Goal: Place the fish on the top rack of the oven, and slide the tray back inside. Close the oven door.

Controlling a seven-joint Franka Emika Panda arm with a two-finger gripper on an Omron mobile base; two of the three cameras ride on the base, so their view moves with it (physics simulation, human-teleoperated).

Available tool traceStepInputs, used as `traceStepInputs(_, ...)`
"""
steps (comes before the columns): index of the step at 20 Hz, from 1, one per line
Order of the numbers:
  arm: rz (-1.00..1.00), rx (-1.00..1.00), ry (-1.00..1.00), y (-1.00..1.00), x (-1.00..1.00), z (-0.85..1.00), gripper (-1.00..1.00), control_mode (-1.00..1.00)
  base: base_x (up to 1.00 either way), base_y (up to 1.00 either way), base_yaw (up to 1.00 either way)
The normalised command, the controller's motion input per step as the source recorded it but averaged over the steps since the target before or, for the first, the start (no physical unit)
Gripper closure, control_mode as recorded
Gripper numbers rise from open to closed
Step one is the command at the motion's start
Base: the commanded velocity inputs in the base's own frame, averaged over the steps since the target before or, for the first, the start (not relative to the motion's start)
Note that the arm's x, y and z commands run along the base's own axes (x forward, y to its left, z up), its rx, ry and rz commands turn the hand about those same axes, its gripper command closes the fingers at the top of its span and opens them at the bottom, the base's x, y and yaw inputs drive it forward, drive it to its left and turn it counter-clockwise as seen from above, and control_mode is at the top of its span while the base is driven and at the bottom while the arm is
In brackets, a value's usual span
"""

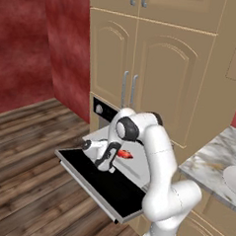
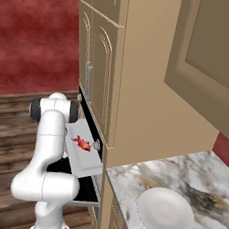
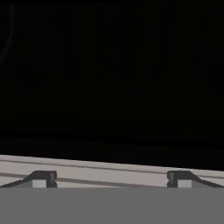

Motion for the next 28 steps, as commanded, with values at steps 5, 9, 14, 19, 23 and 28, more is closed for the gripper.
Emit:
traceStepInputs(5, -0.07, 0.00, 0.00, -1.00, -0.07, 0.02, -1.00, -1.00, 0.00, 0.00, 0.00)
traceStepInputs(9, -0.05, 0.00, 0.00, -0.98, -0.10, 0.17, -1.00, -1.00, 0.00, 0.00, 0.00)
traceStepInputs(14, 0.00, 0.02, -0.01, -0.70, -0.15, 0.48, -1.00, -1.00, 0.00, 0.00, 0.00)
traceStepInputs(19, 0.00, 0.02, -0.11, -0.35, -0.28, 0.68, -1.00, -1.00, 0.00, 0.00, 0.00)
traceStepInputs(23, 0.00, 0.00, -0.23, 0.13, -0.61, 0.58, -1.00, -1.00, 0.00, 0.00, 0.00)
traceStepInputs(28, 0.04, -0.01, -0.17, 0.44, -0.52, 0.67, -1.00, -1.00, 0.00, 0.00, 0.00)
